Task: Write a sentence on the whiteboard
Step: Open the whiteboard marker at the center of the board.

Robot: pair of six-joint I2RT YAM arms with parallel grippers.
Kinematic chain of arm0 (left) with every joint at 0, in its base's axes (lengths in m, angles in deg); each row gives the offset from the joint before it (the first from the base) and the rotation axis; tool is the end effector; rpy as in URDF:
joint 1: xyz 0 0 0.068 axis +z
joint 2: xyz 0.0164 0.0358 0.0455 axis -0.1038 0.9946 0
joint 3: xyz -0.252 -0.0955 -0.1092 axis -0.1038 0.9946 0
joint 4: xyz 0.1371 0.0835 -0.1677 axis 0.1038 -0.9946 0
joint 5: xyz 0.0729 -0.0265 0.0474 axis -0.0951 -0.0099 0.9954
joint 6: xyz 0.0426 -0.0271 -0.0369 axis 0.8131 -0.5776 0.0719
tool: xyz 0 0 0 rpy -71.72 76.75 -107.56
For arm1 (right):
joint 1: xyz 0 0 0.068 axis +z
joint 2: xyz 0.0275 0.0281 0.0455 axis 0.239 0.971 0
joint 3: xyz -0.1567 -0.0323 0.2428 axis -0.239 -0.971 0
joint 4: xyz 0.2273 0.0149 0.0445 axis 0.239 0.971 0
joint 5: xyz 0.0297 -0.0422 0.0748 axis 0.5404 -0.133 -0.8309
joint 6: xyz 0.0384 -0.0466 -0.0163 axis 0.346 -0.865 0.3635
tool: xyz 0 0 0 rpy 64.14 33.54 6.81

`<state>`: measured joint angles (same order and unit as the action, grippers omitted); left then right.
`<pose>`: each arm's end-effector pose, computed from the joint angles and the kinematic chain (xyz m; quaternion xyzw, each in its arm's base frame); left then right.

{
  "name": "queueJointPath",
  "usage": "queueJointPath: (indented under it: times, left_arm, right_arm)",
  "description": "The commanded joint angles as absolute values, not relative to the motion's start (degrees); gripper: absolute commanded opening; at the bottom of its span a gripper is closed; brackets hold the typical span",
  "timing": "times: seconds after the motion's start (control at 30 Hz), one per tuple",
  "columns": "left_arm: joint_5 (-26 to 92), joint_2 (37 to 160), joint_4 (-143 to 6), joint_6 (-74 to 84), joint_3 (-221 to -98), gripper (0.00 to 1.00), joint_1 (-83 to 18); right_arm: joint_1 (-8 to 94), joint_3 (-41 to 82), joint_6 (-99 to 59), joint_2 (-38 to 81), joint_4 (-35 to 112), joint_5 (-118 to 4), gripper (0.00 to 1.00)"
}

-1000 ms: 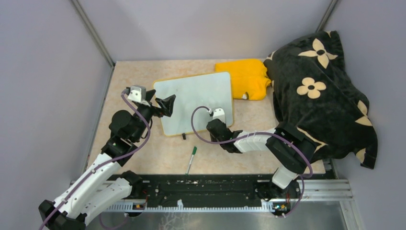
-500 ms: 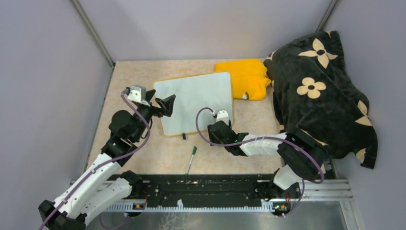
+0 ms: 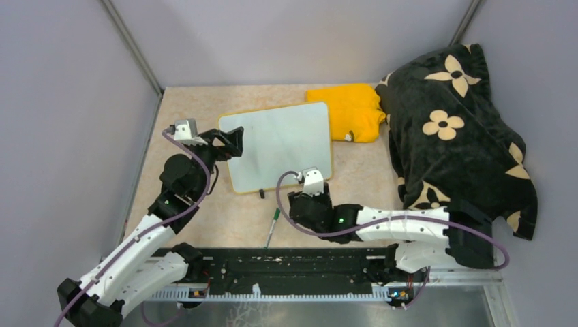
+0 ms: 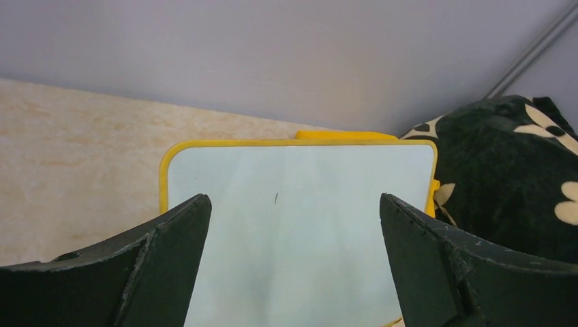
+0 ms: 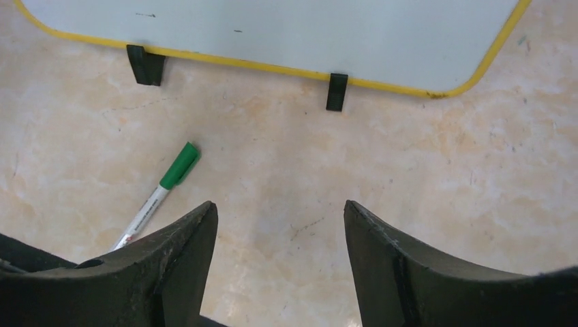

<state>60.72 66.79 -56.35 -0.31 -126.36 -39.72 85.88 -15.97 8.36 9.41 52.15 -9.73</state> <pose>0.1356 -0.0716 0.3680 -0.0309 0.6540 -0.2179 0.7238 0.0943 0.1928 0.2472 -0.1484 0.8629 0.1132 0.4696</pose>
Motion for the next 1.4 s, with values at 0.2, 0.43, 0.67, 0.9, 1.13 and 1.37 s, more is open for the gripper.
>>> queueJointPath:
  times: [0.2, 0.43, 0.67, 0.9, 1.13, 1.37]
  left_arm:
    - [70.19, 68.09, -57.22, -13.12, -127.0, 0.99, -40.19]
    - [60.9, 69.3, -65.24, -2.9, -133.32, 0.99, -40.25]
    - [55.39, 67.39, -65.98, 1.16, -133.9, 0.99, -40.26]
    - [55.43, 67.17, -64.79, 1.75, -133.01, 0.99, -40.25]
    - [56.2, 64.29, -60.74, 1.74, -129.7, 0.99, -40.38]
    - [56.24, 64.86, -61.46, 1.38, -130.13, 0.99, -40.45]
  right_arm:
    - [88.84, -1.37, 31.94, 20.04, 63.38, -2.0, 0.85]
    - [87.23, -12.03, 21.77, 12.34, 40.88, -11.09, 0.99]
    - [85.72, -11.83, 24.14, 14.11, 42.85, -14.71, 0.95]
    - [87.71, -4.88, 27.84, 23.57, 52.89, -15.72, 0.94]
    - [87.8, -5.07, 29.01, 27.51, 50.32, -18.78, 0.89]
    - [87.75, -1.15, 28.14, 32.72, 51.78, -20.84, 0.79]
